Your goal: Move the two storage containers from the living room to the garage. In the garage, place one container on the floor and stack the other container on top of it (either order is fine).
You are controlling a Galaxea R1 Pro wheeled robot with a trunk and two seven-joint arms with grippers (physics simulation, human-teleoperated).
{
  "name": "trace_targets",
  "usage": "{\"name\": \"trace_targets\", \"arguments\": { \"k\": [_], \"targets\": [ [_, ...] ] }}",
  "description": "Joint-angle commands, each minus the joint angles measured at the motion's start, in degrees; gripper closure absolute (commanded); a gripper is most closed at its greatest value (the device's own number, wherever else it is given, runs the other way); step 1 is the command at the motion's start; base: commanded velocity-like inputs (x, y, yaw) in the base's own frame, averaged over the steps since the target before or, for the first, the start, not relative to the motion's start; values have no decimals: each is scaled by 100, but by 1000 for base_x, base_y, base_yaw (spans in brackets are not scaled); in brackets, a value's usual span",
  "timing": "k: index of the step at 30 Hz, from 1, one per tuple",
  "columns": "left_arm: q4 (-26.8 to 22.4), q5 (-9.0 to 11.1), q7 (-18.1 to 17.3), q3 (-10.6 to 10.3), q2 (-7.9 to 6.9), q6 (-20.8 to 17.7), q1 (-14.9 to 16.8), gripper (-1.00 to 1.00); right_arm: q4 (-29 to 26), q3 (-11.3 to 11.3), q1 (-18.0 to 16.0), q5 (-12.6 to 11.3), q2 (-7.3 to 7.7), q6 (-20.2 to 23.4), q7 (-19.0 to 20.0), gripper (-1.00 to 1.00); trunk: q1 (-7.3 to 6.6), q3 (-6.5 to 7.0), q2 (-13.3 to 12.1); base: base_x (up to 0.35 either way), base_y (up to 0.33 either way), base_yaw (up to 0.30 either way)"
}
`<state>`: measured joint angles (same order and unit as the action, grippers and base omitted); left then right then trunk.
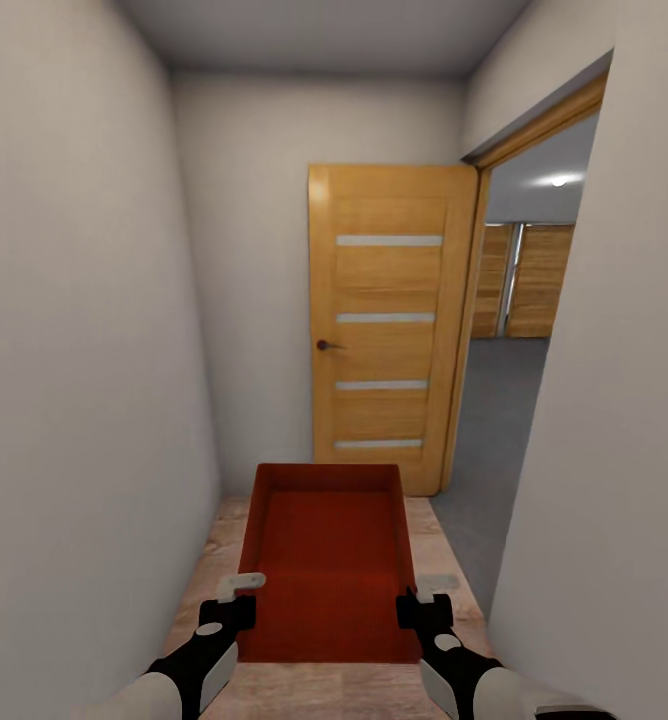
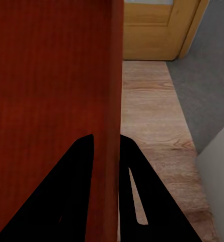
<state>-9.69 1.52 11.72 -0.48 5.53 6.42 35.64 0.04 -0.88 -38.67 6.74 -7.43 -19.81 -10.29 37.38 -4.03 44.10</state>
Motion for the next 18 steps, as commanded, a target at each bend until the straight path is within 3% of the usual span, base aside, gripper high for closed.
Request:
{"name": "trace_targets", "arguments": {
  "k": [1,18],
  "targets": [
    [20,32,49,75,-105,25,4,100,-13,-105,-9,-15,5,-32,-79,100,5,-9,7,322,0,0],
    [20,32,49,75,-105,26,4,100,-13,-105,-8,-15,5,-31,-79,100,5,-9,7,322,0,0]
  ]
}}
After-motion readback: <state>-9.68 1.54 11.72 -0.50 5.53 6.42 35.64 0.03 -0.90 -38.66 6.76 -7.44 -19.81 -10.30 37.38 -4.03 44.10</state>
